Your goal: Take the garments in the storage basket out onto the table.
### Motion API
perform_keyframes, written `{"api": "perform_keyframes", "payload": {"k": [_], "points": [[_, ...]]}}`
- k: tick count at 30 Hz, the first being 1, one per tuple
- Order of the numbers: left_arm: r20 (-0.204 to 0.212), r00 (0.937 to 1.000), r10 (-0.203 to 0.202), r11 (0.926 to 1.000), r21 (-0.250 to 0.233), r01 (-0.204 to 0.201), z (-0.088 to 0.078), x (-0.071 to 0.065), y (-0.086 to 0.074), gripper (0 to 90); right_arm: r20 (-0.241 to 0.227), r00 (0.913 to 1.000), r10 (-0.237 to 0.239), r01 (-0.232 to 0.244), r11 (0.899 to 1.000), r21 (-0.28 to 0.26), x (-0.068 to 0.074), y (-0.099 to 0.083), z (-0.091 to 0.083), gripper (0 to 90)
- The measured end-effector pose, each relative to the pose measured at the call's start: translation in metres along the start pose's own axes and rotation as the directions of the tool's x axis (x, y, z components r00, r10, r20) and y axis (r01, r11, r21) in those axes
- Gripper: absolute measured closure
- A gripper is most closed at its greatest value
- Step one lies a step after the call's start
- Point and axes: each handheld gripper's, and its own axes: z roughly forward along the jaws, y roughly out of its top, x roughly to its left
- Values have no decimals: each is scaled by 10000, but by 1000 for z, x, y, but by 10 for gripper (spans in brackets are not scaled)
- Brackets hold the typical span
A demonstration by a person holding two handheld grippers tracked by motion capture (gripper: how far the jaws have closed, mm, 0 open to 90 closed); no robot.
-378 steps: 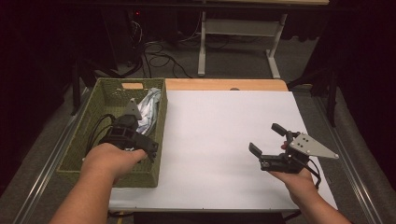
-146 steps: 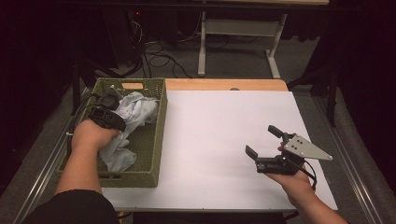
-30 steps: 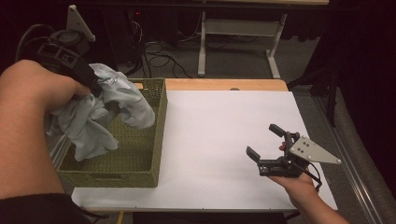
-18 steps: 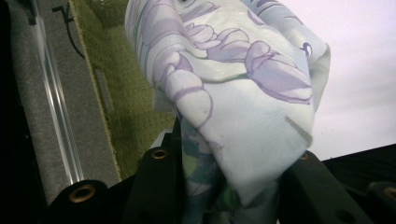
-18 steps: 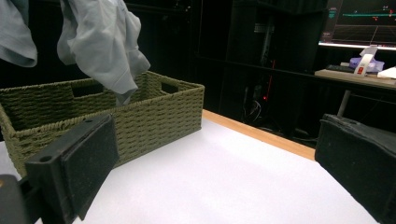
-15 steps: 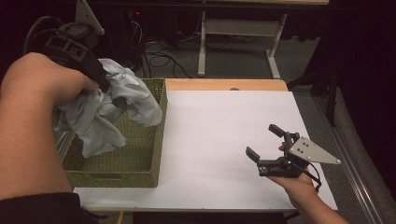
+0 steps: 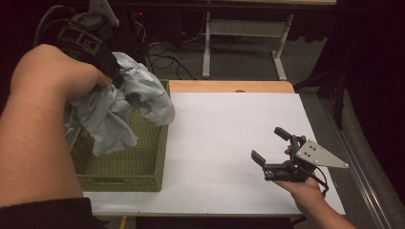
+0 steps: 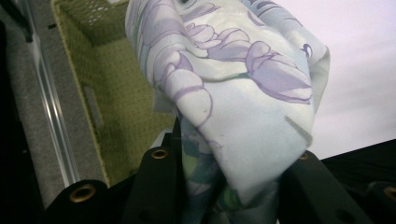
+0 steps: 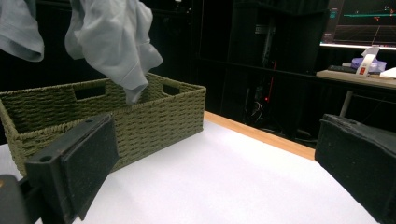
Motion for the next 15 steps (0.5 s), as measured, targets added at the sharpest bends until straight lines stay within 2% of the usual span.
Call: {"api": "perform_keyframes", "payload": {"k": [5, 11, 15], "points": [[240, 9994, 263, 9996, -131, -260, 0, -11, 7, 694, 1, 10000, -30, 30, 10000, 14, 0, 0, 0, 9], [428, 9955, 842, 9961, -299, -829, -1, -33, 20, 695, -2, 10000, -73, 73, 10000, -17, 0, 0, -1, 9], [537, 9936, 994, 9946, -358, -976, 0, -40, 24, 695, -16, 10000, -85, 85, 10000, -19, 0, 0, -1, 10]]}}
